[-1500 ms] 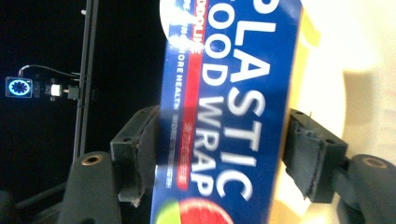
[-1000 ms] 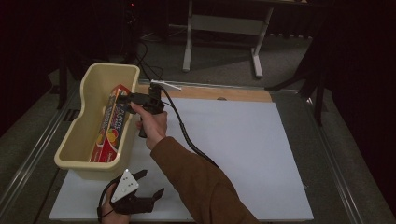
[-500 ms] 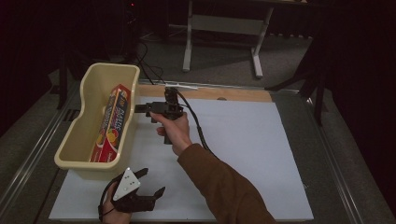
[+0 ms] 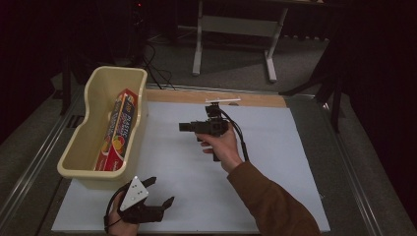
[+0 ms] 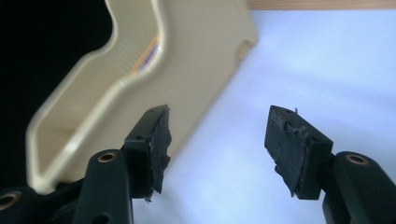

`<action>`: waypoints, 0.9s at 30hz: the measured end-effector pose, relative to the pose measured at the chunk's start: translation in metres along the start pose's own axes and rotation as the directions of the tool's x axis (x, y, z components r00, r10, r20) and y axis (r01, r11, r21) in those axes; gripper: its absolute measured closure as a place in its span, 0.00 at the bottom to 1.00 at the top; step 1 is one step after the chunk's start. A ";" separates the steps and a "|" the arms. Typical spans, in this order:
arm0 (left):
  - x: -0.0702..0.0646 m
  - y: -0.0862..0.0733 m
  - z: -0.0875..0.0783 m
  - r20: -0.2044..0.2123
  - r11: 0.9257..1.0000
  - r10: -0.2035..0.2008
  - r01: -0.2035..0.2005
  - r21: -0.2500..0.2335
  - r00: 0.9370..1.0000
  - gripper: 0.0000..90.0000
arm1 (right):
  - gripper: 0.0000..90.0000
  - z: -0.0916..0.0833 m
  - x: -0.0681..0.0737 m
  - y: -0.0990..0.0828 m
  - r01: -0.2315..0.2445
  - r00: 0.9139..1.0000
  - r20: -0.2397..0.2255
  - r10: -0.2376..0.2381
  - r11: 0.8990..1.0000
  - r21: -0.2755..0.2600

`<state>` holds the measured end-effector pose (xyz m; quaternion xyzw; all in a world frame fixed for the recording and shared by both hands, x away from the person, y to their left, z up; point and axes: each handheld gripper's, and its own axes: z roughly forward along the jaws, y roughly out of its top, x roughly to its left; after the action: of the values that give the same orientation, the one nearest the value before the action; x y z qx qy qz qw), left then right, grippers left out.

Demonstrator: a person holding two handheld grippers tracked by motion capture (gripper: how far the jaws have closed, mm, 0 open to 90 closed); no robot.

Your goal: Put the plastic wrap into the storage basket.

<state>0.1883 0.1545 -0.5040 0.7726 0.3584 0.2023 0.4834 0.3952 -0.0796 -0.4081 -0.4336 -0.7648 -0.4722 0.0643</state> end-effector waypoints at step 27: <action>0.003 0.000 -0.001 -0.046 1.000 -0.001 0.001 0.011 0.999 0.17 | 0.34 -0.076 -0.043 -0.123 0.443 0.823 0.348 -0.449 0.891 0.103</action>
<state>0.1894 0.1576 -0.5036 0.7703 0.3709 0.2177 0.4709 0.3092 -0.1864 -0.4705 -0.3217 -0.8475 -0.3791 -0.1860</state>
